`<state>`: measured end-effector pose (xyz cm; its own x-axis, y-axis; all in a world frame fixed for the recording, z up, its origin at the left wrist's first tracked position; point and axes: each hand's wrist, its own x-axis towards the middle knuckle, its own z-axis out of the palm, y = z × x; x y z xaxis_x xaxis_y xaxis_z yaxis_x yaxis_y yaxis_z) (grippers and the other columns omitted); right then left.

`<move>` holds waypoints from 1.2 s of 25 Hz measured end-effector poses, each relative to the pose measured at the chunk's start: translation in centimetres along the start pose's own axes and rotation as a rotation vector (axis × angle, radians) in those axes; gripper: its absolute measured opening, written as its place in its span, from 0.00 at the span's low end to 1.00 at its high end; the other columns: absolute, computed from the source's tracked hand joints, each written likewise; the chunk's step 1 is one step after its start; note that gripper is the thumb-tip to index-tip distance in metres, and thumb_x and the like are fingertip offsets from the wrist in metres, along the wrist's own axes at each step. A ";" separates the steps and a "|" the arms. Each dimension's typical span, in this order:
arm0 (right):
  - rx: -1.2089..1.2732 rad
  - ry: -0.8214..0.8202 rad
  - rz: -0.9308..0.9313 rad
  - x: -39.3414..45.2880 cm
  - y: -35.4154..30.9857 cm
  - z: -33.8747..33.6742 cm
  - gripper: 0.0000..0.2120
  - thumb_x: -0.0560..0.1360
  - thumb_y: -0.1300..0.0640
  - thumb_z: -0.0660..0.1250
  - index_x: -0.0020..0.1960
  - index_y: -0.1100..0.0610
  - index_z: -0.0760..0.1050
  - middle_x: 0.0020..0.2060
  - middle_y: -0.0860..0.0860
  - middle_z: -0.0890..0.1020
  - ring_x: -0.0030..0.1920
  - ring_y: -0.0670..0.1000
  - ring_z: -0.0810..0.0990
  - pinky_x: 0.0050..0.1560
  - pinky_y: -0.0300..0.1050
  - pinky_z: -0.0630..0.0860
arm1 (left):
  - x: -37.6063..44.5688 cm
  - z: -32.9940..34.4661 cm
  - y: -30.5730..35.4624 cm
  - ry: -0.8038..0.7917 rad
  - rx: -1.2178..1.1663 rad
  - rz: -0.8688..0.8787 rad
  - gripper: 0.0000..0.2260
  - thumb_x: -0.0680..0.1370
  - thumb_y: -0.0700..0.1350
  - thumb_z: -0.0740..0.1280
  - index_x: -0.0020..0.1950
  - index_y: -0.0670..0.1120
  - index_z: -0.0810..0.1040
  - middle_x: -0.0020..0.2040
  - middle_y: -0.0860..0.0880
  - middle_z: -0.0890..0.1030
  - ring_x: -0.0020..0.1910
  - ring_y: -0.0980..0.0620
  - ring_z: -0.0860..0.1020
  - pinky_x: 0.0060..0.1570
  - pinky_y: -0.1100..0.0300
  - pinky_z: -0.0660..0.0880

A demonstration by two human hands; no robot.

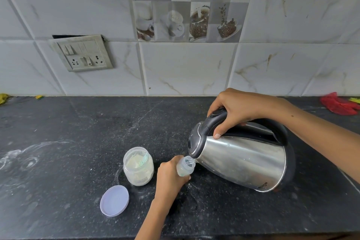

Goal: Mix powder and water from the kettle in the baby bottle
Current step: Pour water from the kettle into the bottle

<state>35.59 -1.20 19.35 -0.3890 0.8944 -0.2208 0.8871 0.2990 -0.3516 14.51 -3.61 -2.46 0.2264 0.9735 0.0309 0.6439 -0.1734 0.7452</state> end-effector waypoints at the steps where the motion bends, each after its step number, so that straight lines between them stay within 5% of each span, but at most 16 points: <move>1: 0.000 -0.004 0.000 0.0 0.0 0.0 0.21 0.57 0.36 0.77 0.45 0.44 0.82 0.31 0.48 0.84 0.33 0.56 0.83 0.36 0.57 0.81 | 0.0 0.0 0.0 0.002 0.001 0.001 0.22 0.62 0.45 0.78 0.54 0.52 0.79 0.45 0.54 0.85 0.45 0.53 0.81 0.44 0.61 0.75; 11: 0.004 -0.037 0.010 -0.1 -0.2 -0.1 0.19 0.59 0.38 0.78 0.45 0.46 0.83 0.33 0.51 0.85 0.35 0.57 0.84 0.38 0.60 0.81 | 0.0 0.0 -0.1 0.006 0.024 0.009 0.22 0.62 0.45 0.78 0.56 0.51 0.79 0.47 0.52 0.85 0.47 0.50 0.81 0.46 0.58 0.76; 20: 0.016 -0.029 0.021 -0.3 -0.3 -0.1 0.18 0.59 0.39 0.79 0.44 0.46 0.83 0.29 0.51 0.83 0.26 0.52 0.80 0.31 0.51 0.79 | 0.0 0.1 -0.4 0.012 -0.010 -0.003 0.22 0.62 0.44 0.78 0.54 0.52 0.80 0.44 0.53 0.85 0.45 0.53 0.81 0.42 0.63 0.73; 30: 0.060 0.020 -0.010 -0.8 0.2 0.6 0.18 0.59 0.38 0.78 0.46 0.42 0.82 0.29 0.47 0.83 0.30 0.57 0.81 0.31 0.49 0.77 | 0.1 0.1 -1.1 0.010 -0.058 -0.026 0.24 0.60 0.45 0.78 0.55 0.53 0.80 0.43 0.55 0.84 0.44 0.56 0.80 0.44 0.61 0.76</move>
<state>35.97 -2.09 18.89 -0.3924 0.8981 -0.1984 0.8662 0.2883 -0.4081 13.91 -3.36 -3.32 0.2023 0.9792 0.0176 0.6061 -0.1393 0.7831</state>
